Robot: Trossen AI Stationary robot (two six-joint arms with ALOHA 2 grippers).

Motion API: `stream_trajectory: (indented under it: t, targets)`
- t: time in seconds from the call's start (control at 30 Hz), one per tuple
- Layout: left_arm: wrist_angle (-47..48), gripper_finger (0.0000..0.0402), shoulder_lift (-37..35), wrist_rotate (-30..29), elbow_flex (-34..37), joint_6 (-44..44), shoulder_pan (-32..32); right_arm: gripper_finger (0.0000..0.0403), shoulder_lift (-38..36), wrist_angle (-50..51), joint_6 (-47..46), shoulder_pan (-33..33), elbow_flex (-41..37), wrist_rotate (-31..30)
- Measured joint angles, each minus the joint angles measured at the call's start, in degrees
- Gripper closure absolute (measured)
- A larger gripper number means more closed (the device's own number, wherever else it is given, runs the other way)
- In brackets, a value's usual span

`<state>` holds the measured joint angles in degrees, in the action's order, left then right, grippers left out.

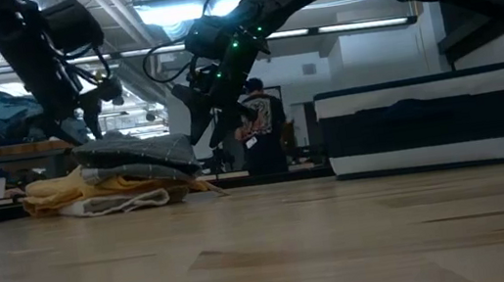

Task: Fold towel
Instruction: Stack the gray patterned towel on top of the yellow towel

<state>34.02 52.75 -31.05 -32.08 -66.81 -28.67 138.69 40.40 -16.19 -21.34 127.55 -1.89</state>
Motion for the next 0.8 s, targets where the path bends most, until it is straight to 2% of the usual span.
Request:
stream_trajectory:
  t: [0.33, 0.5, 0.6, 0.73, 0.8]
  targets:
    - [-2.4, 0.0292, 7.7, -0.2, 0.0, -3.7, 0.0, 0.0174, 0.0, 0.0, 0.0, 0.0, 0.0, 0.0]
    - [-7.3, 0.0295, 9.4, -0.2, 0.0, 0.2, 0.0, 0.0174, 0.0, 0.1, 0.1, 0.0, 0.0, 0.0]
    - [-8.2, 0.0319, 9.0, -0.1, 0.0, 1.2, 0.0, 0.0174, 0.0, 0.1, 0.2, 0.0, 0.0, 0.0]
    - [-8.1, 0.0381, 8.7, -0.1, 0.0, 1.5, 0.0, 0.0174, 0.0, 0.0, 0.2, 0.0, 0.0, 0.0]
    - [-8.1, 0.0393, 8.8, -0.1, 0.0, 1.4, 0.0, 0.0174, 0.0, 0.0, 0.2, 0.0, 0.0, 0.0]
